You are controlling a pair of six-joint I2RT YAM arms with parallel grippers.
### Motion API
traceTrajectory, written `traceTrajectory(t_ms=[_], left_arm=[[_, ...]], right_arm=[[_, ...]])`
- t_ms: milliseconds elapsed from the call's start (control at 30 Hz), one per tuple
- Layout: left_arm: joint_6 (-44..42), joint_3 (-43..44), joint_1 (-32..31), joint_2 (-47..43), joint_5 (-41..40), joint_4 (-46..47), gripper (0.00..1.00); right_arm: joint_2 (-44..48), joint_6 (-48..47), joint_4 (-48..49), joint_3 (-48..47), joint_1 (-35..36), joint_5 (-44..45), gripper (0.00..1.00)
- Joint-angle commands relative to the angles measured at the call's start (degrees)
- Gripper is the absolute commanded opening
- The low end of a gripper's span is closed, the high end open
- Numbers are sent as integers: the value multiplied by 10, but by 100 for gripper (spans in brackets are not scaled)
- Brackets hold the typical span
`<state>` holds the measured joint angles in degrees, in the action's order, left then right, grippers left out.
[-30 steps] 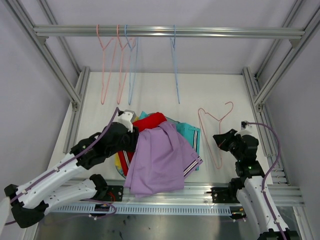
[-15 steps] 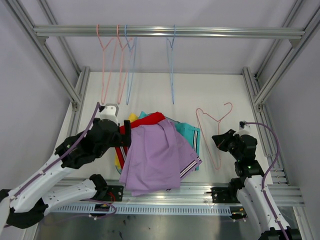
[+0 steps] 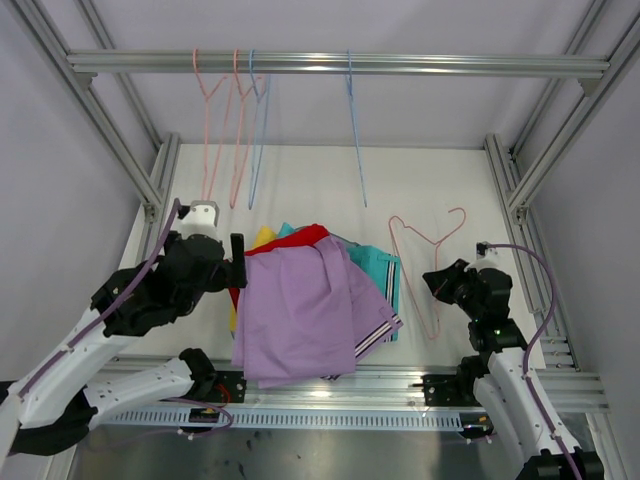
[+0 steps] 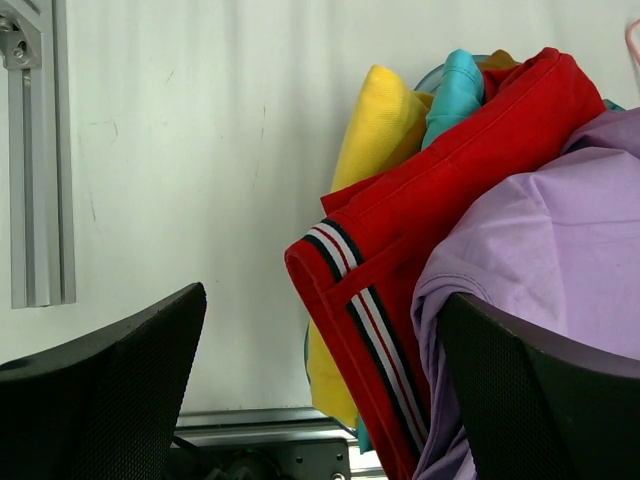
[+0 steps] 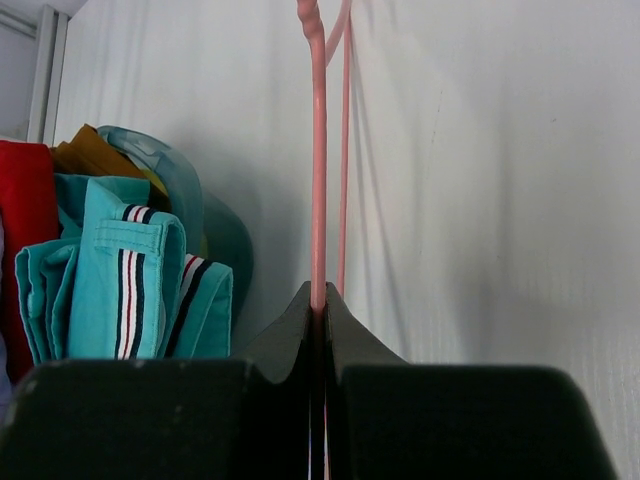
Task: Remove the trousers from the hanger
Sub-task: Place the trousers in the bin.
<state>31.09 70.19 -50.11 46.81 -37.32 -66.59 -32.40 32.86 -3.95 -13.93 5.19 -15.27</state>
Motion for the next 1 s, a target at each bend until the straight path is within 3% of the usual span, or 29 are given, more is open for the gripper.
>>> traceTrajectory(t_ms=[0, 300, 533, 700, 767, 967], left_arm=[[9, 4, 4, -7, -30, -6, 99], [-42, 79, 4, -66, -44, 35, 99], [-91, 103, 4, -52, 73, 132, 99], [-147, 72, 4, -23, 162, 311, 99], [-179, 52, 4, -12, 143, 361, 99], [-276, -47, 15, 7, -30, 541, 100]], right_arm=[[-3, -10, 26, -14, 5, 5, 0], [-16, -10, 32, -21, 8, 9, 0], [-22, -15, 25, -33, 13, 13, 0], [-16, -27, 2, -71, 20, 31, 0], [-20, -41, -11, -97, 28, 39, 0], [-77, -95, -73, -234, 63, 79, 0]])
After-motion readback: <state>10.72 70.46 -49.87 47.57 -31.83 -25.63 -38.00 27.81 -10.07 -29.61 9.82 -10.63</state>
